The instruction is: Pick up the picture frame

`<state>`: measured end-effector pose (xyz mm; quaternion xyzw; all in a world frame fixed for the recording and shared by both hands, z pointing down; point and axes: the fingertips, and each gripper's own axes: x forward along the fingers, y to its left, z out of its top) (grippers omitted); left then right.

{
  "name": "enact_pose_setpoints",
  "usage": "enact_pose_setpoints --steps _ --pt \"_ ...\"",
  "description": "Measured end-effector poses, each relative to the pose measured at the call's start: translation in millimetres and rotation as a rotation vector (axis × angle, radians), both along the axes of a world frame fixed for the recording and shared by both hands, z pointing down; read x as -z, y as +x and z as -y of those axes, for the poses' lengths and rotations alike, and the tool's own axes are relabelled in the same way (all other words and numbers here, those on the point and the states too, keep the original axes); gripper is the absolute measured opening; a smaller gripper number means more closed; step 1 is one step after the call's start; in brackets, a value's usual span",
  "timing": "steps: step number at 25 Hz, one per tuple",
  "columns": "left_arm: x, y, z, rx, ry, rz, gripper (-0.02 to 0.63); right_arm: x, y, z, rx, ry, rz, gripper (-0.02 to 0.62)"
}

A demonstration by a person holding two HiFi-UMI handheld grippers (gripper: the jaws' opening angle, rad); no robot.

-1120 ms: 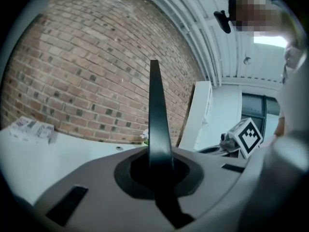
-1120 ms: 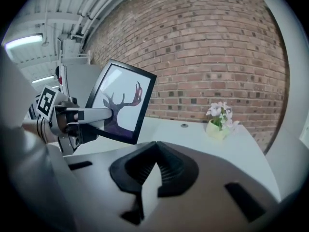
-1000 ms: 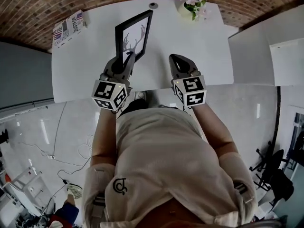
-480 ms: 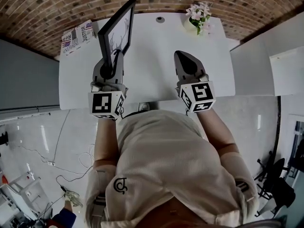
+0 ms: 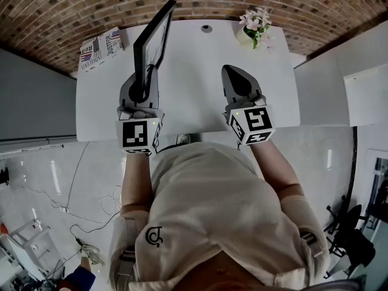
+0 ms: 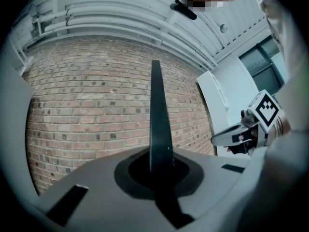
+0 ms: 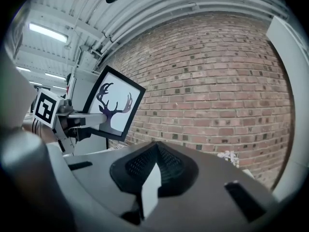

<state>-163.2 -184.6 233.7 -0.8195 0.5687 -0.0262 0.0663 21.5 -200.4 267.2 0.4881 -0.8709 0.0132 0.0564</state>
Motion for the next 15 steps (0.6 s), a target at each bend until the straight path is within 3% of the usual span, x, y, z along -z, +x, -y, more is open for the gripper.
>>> enact_pose_setpoints --steps 15 --pt "-1 7 1 -0.010 -0.003 -0.017 0.023 10 4 -1 -0.006 0.074 0.011 0.005"
